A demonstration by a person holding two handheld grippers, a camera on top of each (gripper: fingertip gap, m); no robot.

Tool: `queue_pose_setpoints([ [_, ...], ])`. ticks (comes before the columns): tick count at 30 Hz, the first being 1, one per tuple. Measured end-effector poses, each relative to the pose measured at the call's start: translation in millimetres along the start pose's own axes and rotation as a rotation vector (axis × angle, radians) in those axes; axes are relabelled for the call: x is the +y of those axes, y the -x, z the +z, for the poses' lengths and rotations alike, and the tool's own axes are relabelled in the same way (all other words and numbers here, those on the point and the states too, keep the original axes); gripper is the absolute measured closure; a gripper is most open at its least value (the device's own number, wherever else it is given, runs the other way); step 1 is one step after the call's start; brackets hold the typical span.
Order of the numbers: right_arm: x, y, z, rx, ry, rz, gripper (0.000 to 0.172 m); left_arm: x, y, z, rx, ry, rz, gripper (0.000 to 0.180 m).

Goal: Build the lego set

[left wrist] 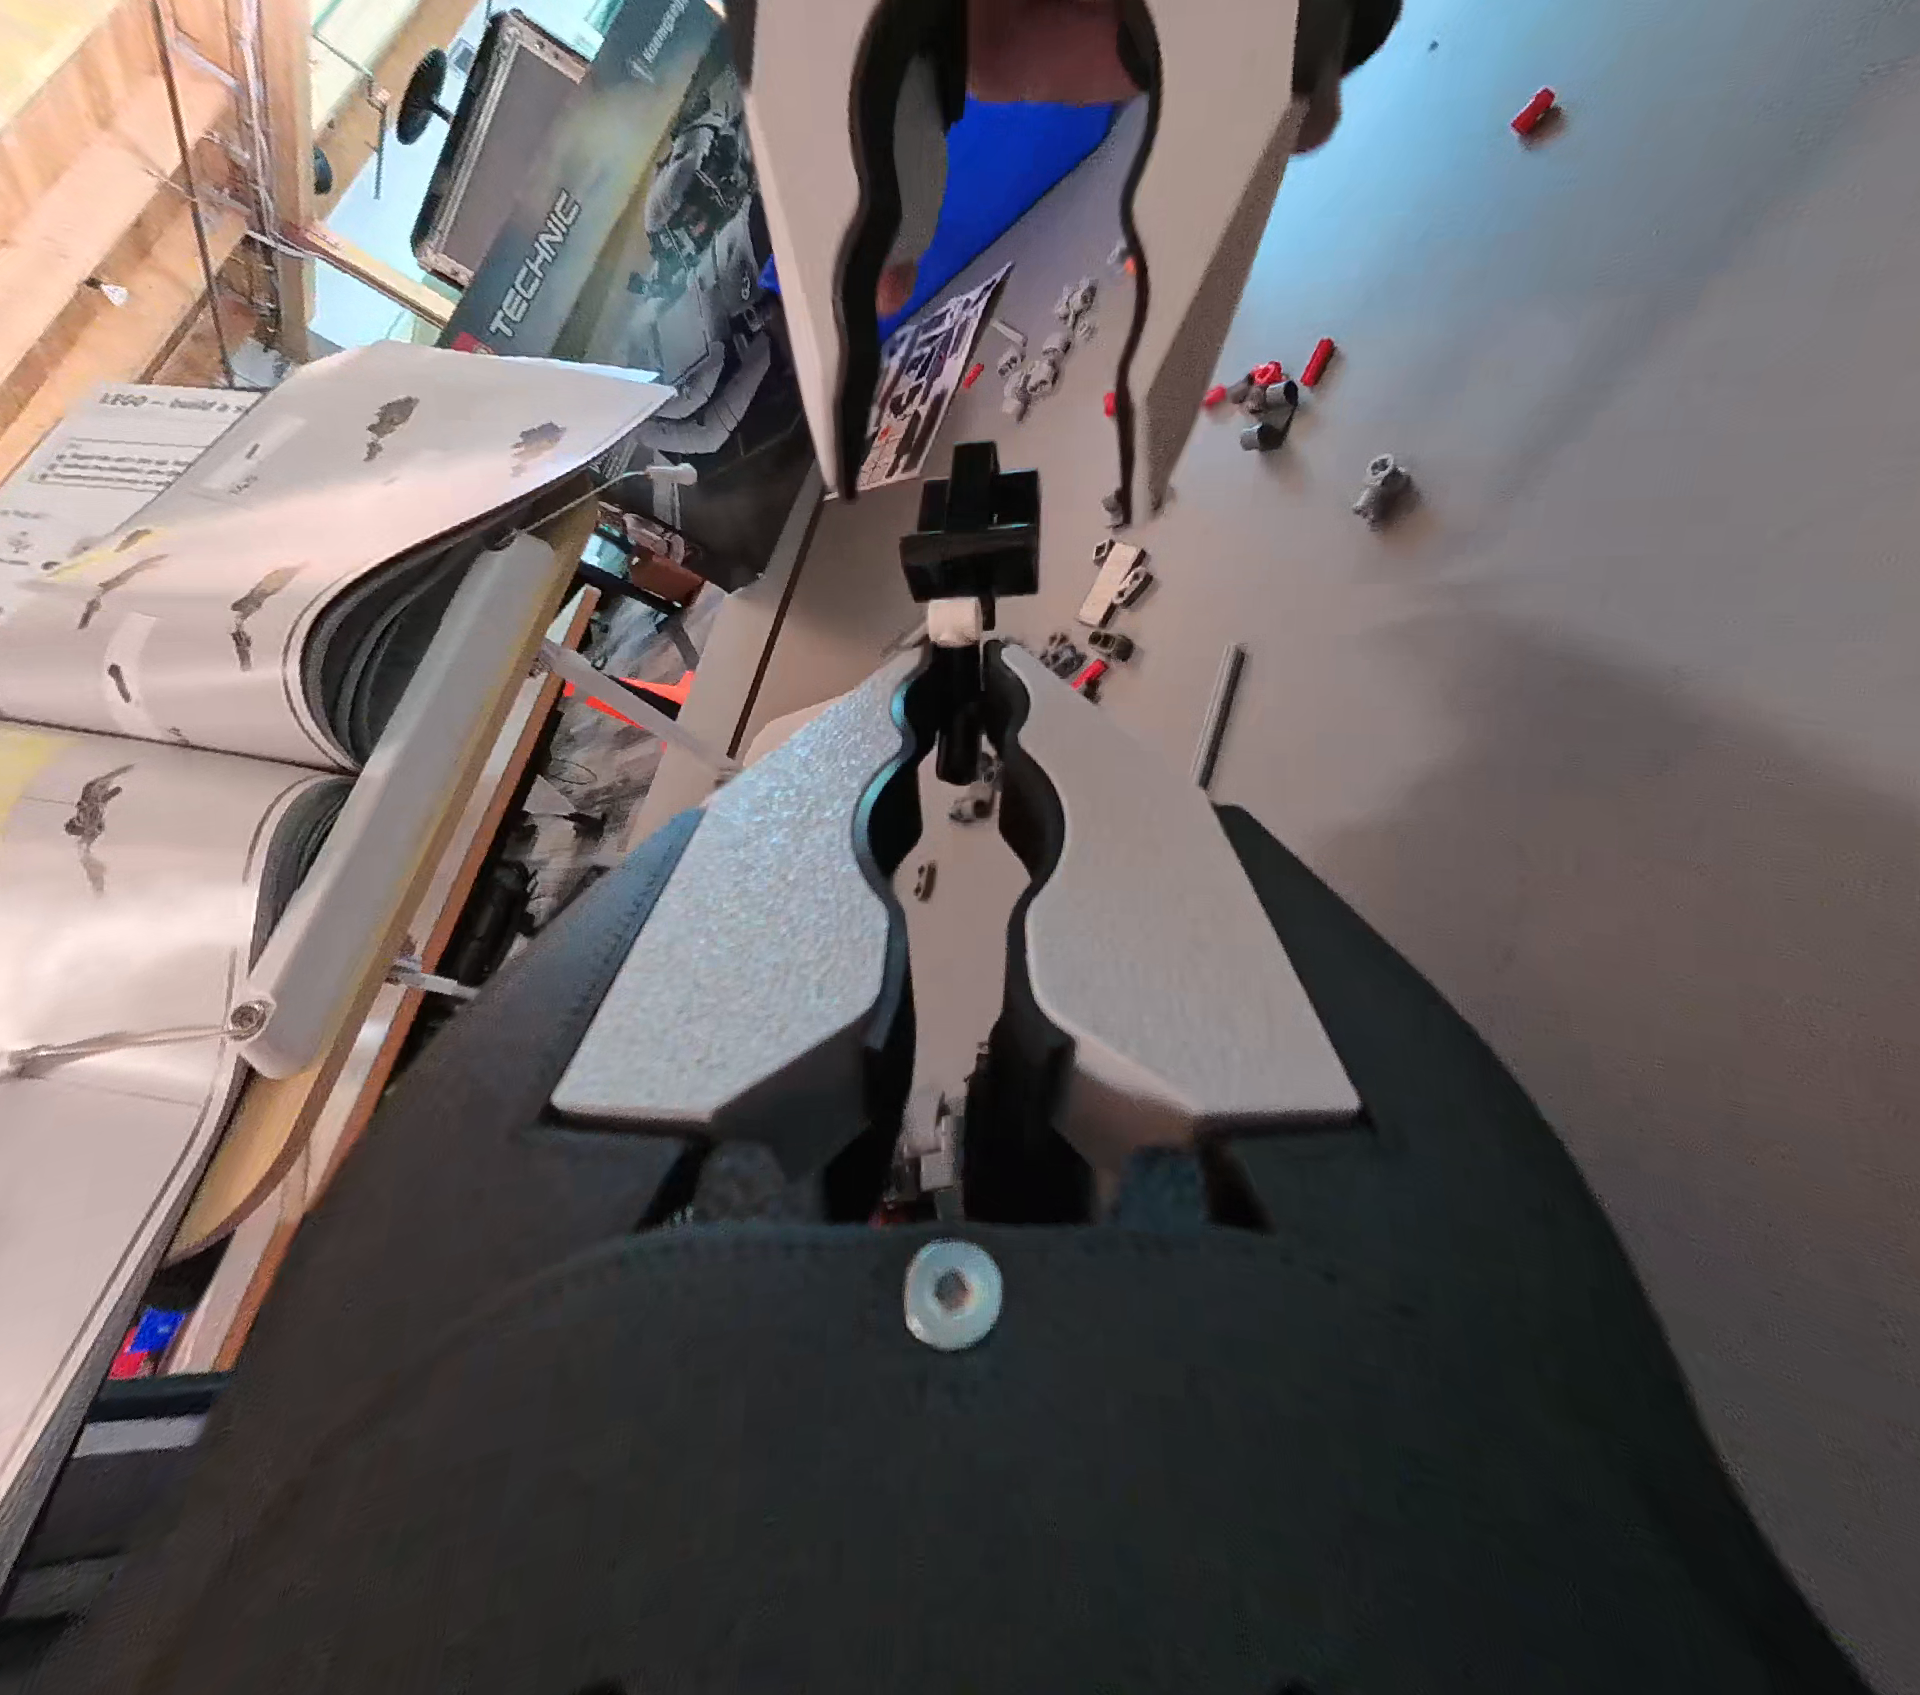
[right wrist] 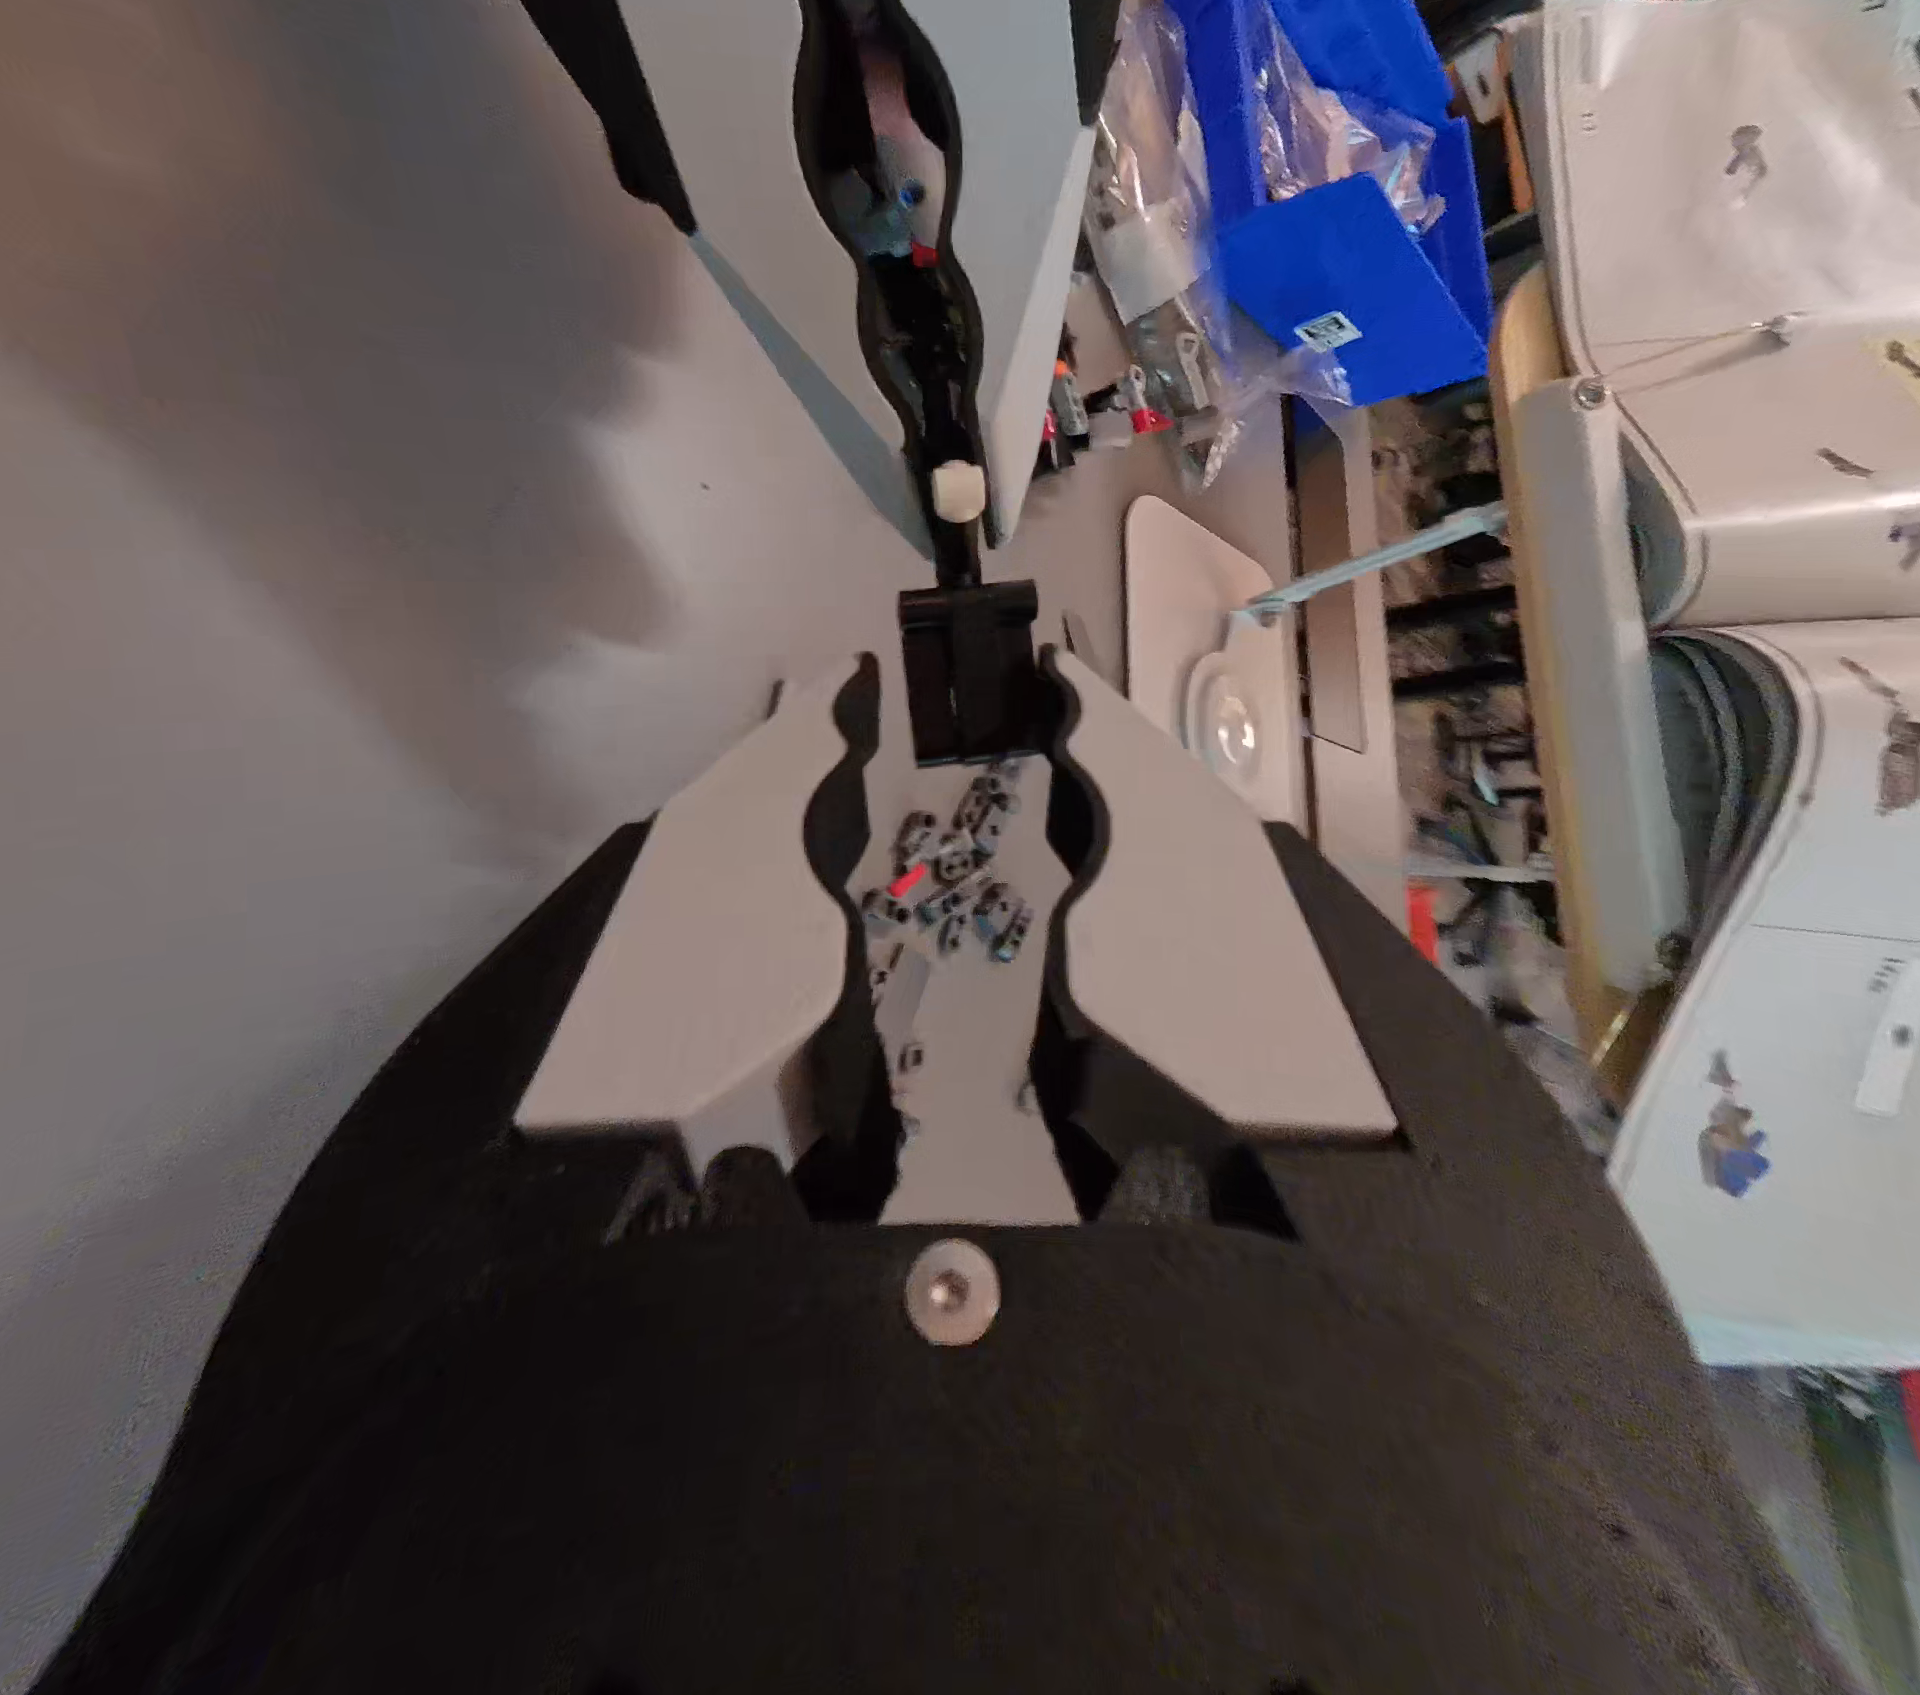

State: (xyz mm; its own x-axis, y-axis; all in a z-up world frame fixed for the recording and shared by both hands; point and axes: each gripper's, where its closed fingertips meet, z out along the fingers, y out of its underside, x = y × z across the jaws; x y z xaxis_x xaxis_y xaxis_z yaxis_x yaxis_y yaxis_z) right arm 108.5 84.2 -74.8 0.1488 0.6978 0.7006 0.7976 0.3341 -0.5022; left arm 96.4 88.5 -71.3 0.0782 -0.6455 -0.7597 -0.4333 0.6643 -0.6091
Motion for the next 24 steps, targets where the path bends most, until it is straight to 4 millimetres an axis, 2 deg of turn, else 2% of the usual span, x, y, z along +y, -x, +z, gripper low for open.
queue_pose_setpoints([
  [1, 2, -1, 4, 0.013, 0.024, -0.022, 0.148, -1, -1, 0, 0.002, -0.001, 0.005, 0.175],
  [5, 5, -4, 12, 0.006, 0.040, -0.020, 0.149, 3, -2, 1, 0.002, 0.014, 0.022, 0.174],
  [10, 2, -16, 15, 0.008, -0.018, 0.044, 0.149, 5, 11, -1, -0.058, 0.019, -0.006, 0.173],
  [16, 11, -22, 22, 0.000, -0.053, 0.104, 0.149, 10, 19, -5, -0.093, 0.048, -0.024, 0.154],
  [24, 22, -22, 20, -0.002, -0.071, 0.151, 0.149, 24, 28, -6, -0.092, 0.084, -0.067, 0.148],
])
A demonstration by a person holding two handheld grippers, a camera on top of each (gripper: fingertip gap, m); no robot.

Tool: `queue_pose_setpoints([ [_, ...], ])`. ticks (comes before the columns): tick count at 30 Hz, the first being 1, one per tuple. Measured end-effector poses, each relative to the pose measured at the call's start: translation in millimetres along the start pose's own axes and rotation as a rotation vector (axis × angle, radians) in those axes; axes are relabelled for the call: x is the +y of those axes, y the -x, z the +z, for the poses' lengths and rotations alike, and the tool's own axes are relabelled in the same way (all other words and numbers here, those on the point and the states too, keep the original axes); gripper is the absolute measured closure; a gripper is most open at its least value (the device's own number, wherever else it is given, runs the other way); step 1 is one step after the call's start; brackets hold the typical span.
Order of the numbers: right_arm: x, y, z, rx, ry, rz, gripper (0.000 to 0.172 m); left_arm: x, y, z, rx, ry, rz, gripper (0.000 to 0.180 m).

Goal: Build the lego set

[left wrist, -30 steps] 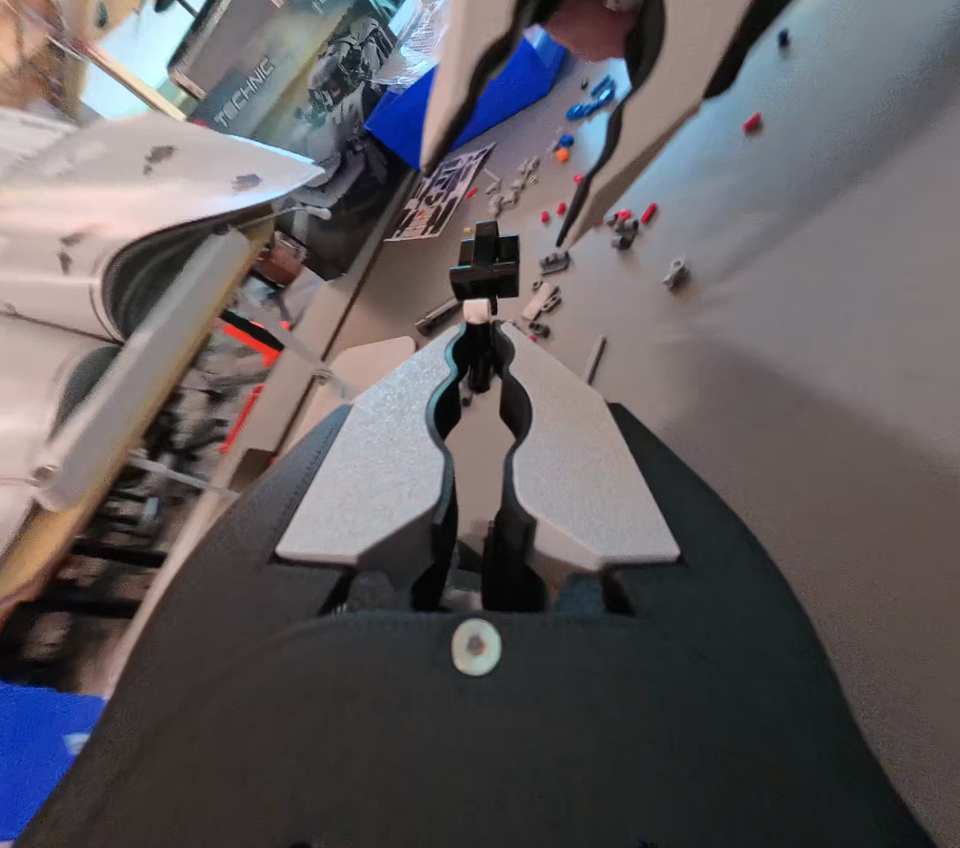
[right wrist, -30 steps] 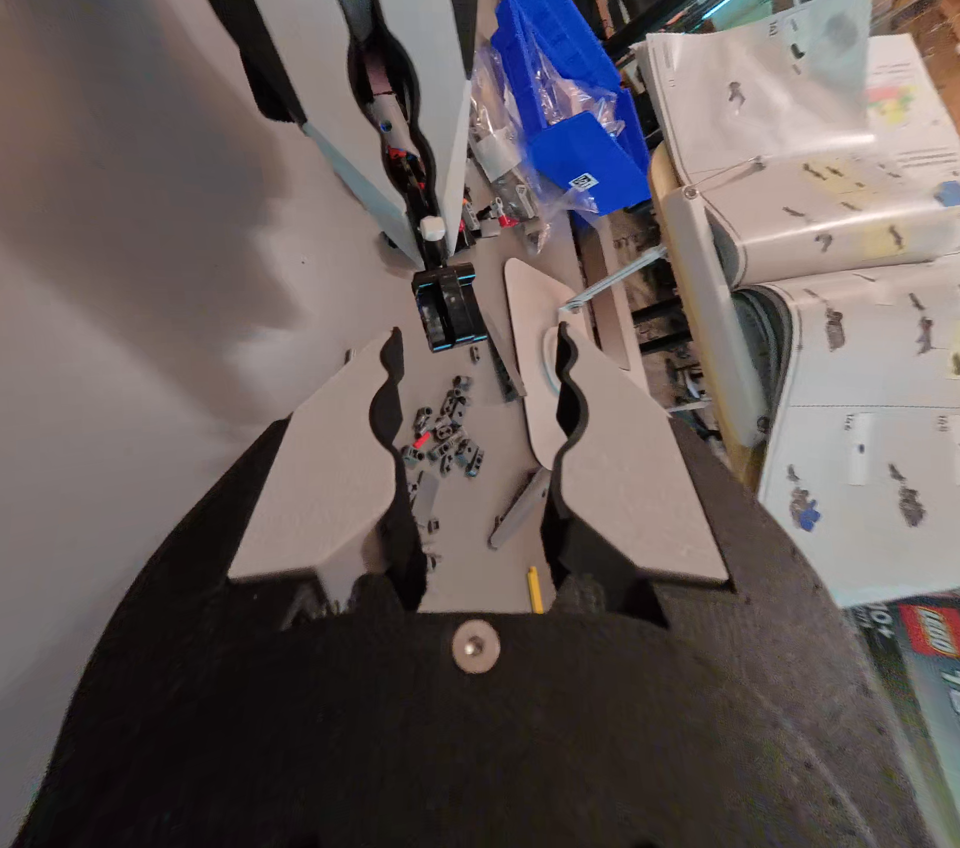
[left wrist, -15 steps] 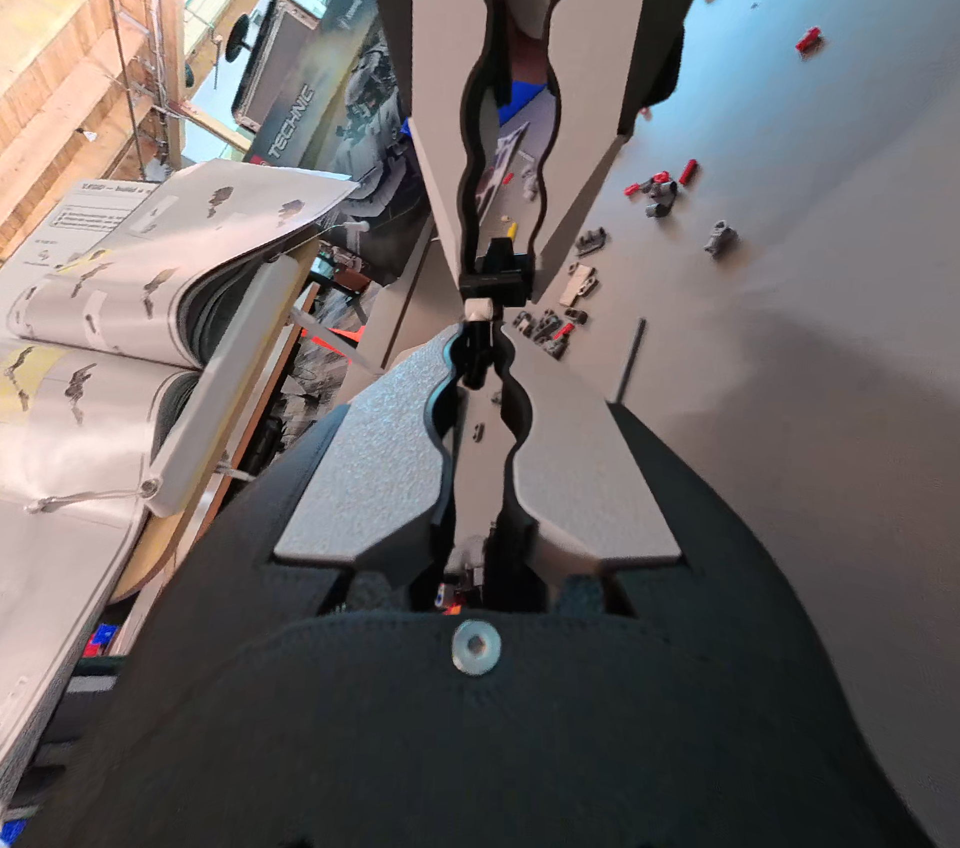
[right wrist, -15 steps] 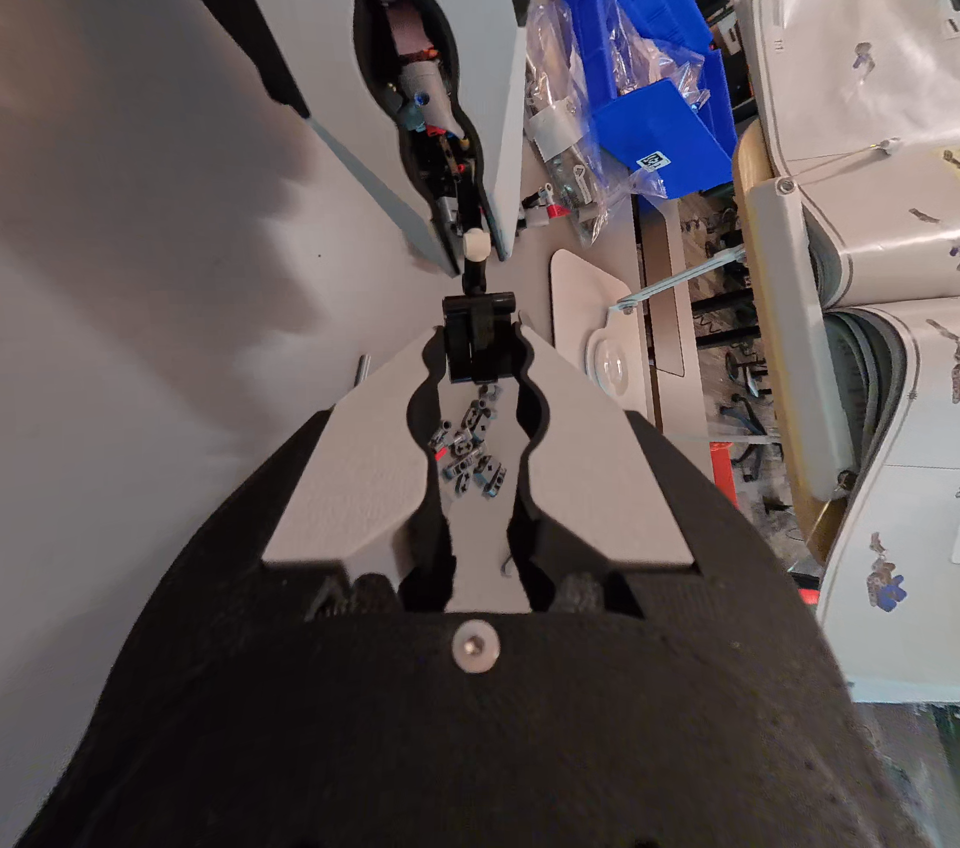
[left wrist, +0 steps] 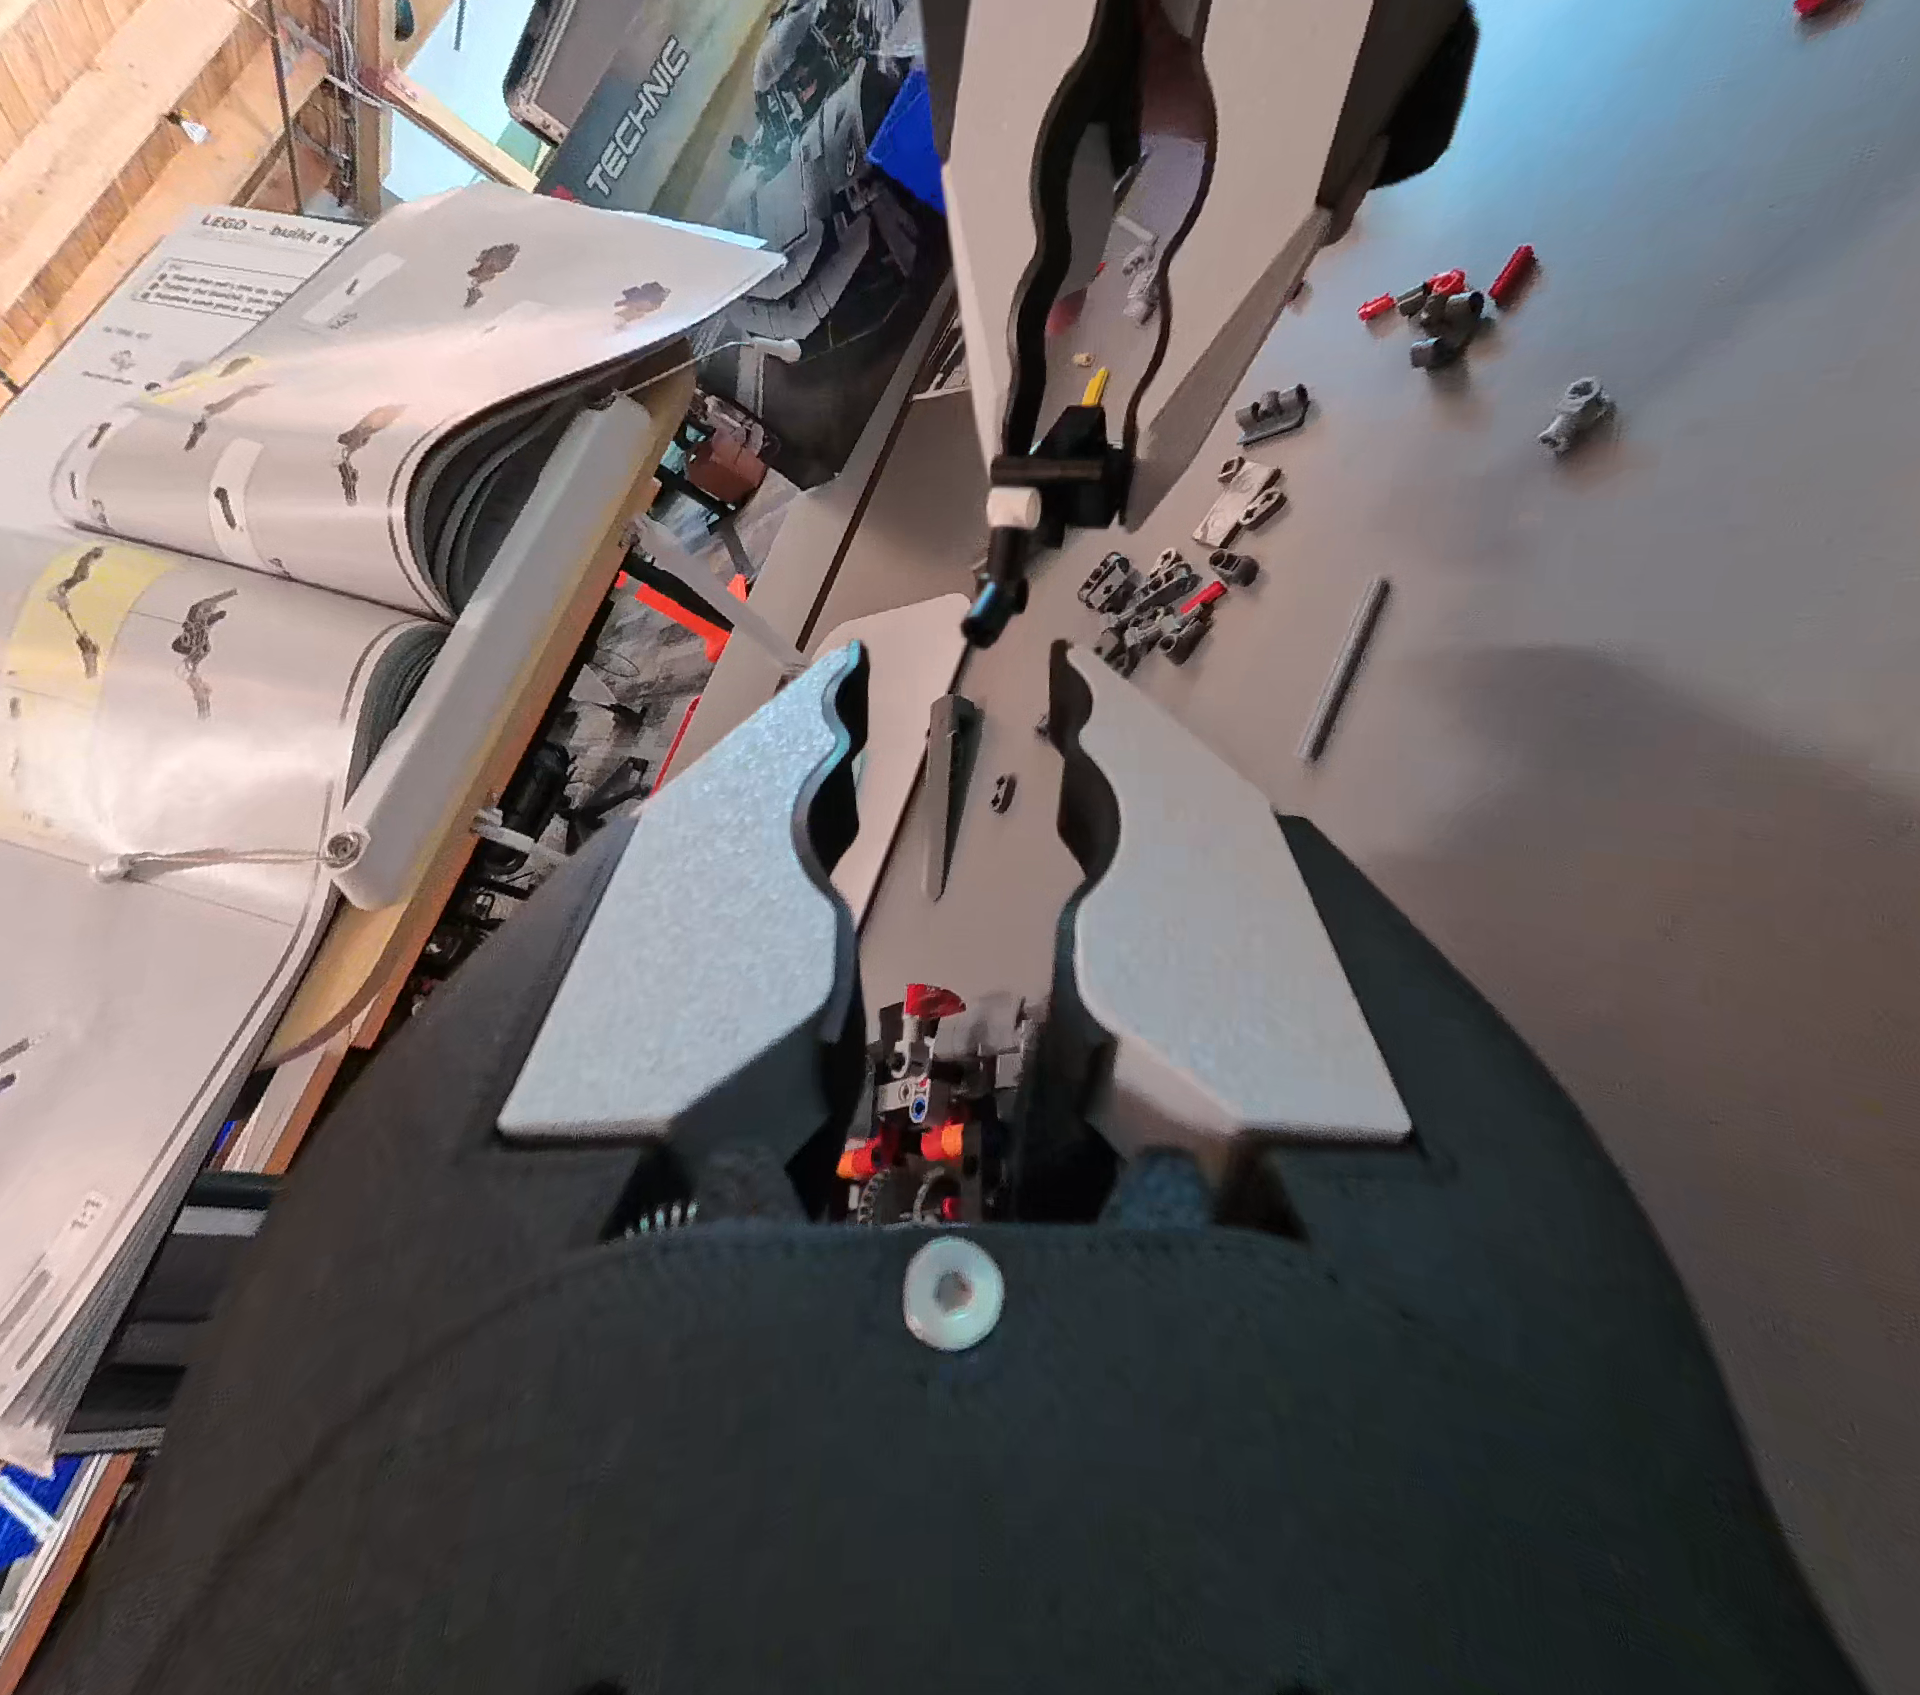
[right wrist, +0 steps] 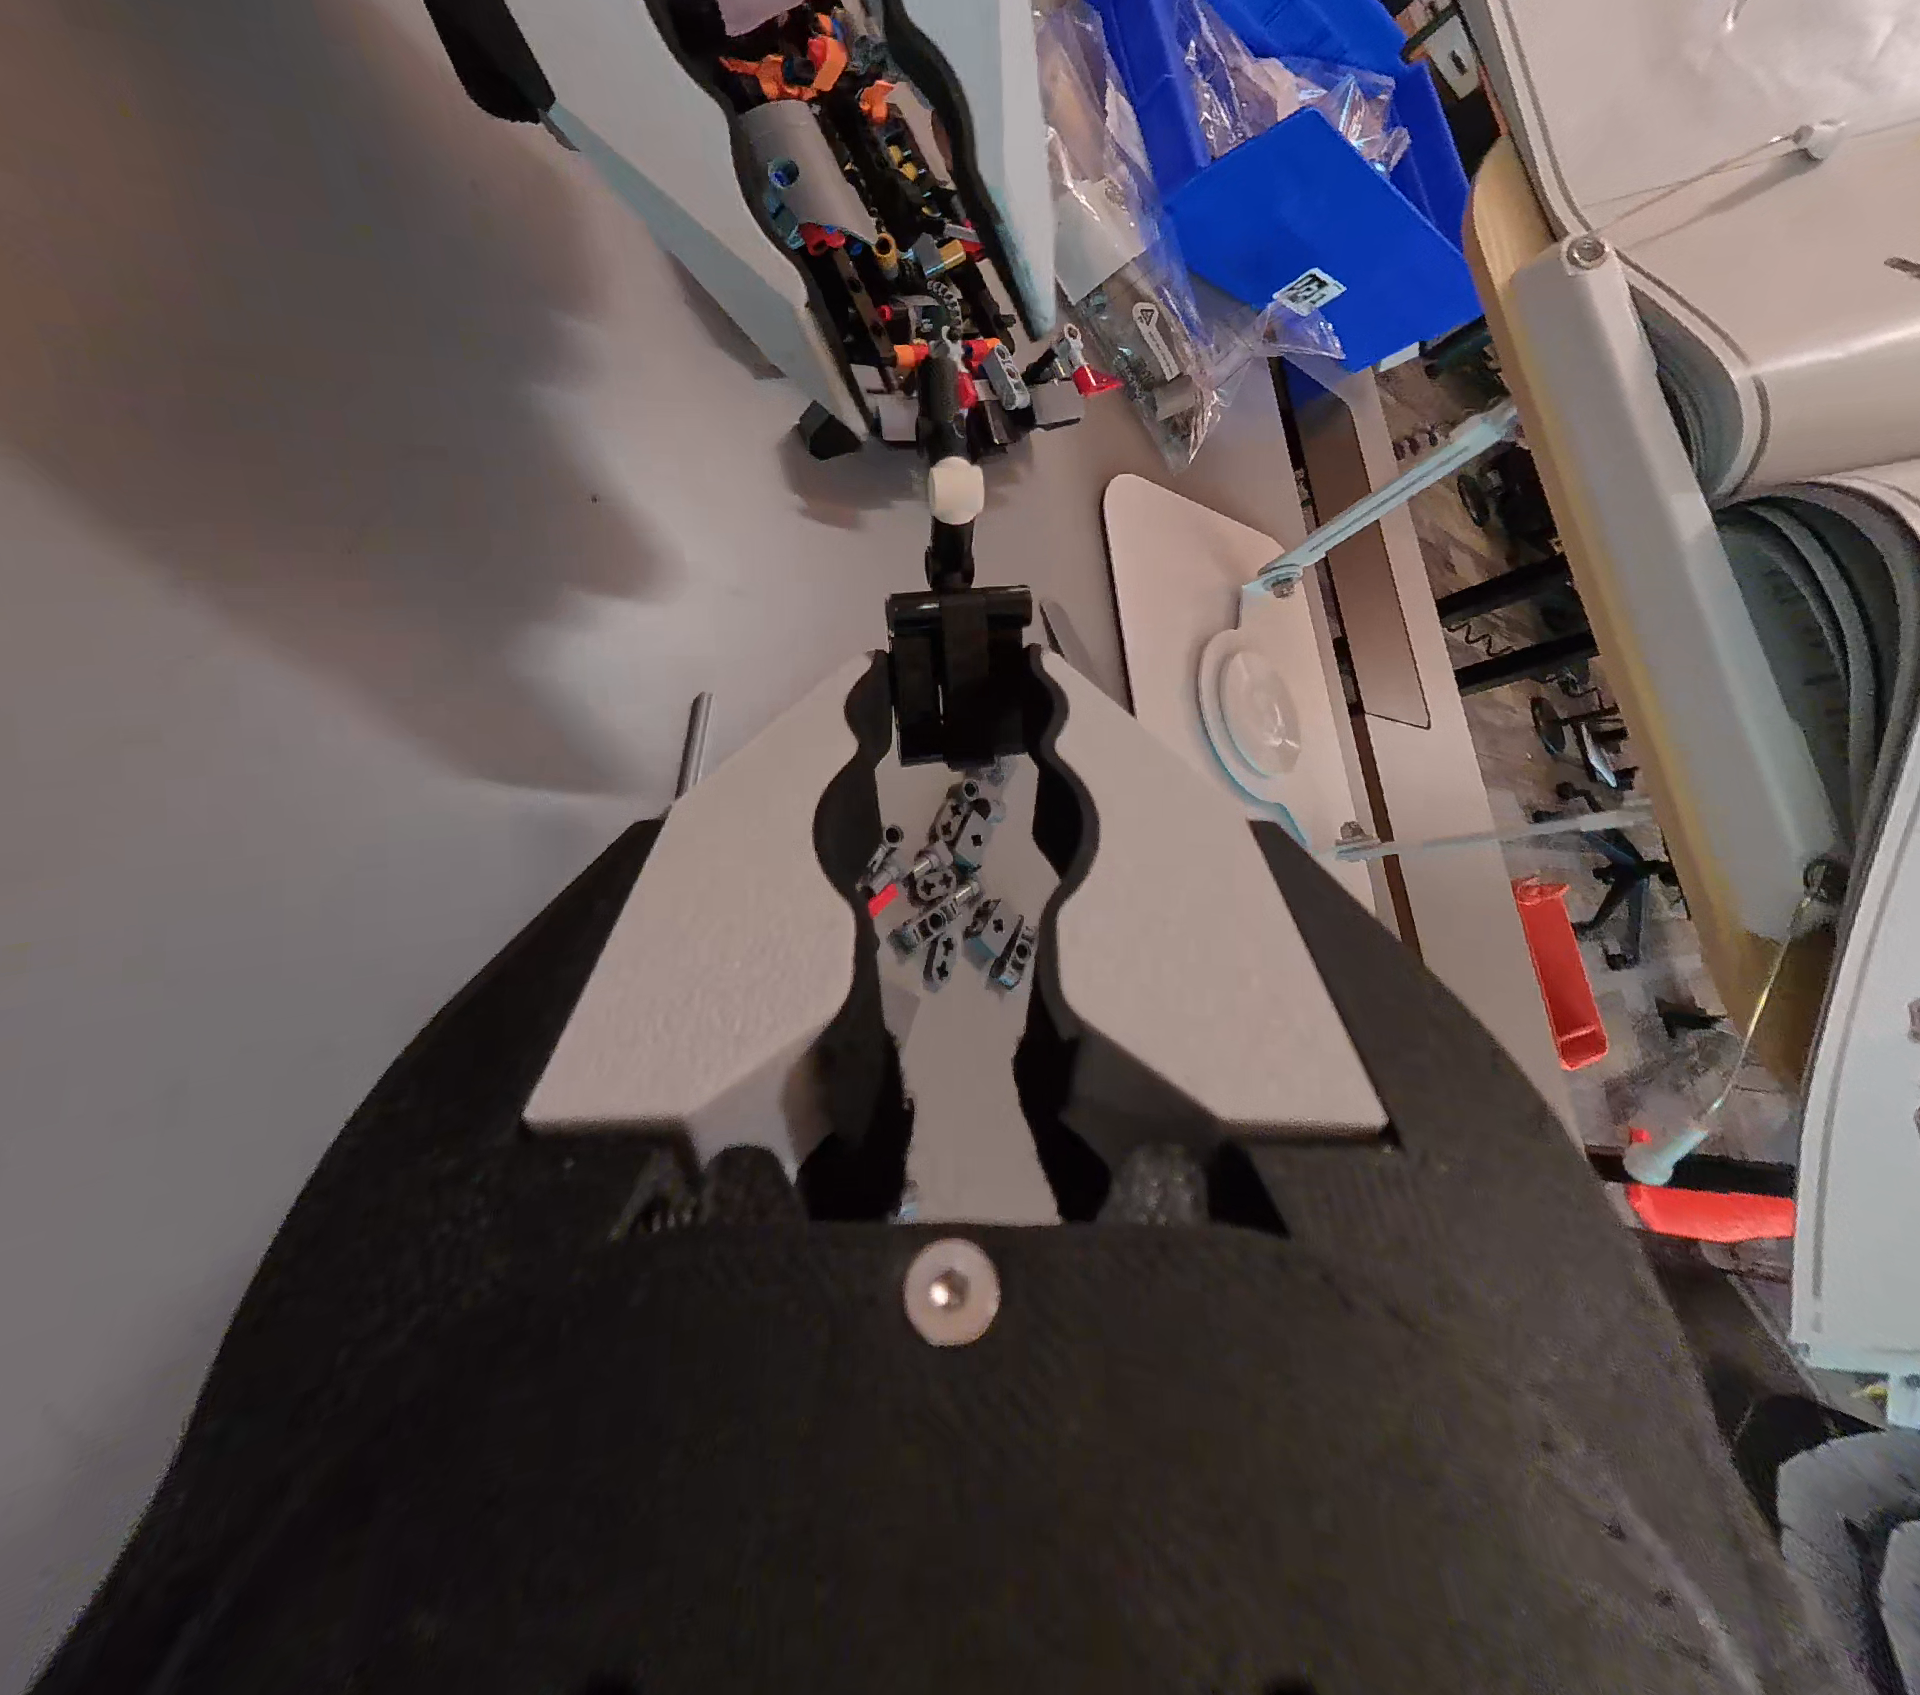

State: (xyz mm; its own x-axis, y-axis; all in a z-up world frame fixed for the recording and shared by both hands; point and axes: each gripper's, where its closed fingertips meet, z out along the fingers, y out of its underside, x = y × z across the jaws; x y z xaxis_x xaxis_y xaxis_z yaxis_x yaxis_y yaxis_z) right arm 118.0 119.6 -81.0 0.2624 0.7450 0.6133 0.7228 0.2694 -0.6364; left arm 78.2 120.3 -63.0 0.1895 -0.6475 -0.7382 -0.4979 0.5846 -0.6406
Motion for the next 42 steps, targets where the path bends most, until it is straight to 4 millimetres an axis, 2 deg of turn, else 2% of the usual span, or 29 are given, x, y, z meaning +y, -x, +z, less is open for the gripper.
queue_pose_setpoints([
  [11, 11, -7, -5, -0.012, -0.070, 0.122, 0.149, 12, -6, 9, -0.001, 0.057, 0.007, 0.153],
  [20, 20, 6, -1, -0.088, -0.045, 0.133, 0.150, 23, -12, 16, 0.004, 0.099, -0.011, 0.155],
  [31, 17, -1, -6, -0.089, -0.098, 0.194, 0.149, 28, -6, 18, -0.008, 0.112, -0.031, 0.154],
  [38, 13, 5, -8, -0.177, -0.129, 0.294, 0.149, 27, -9, 20, -0.007, 0.106, -0.023, 0.153],
  [42, 15, 15, -7, -0.228, -0.107, 0.285, 0.149, 27, -10, 21, -0.001, 0.107, -0.023, 0.153],
])
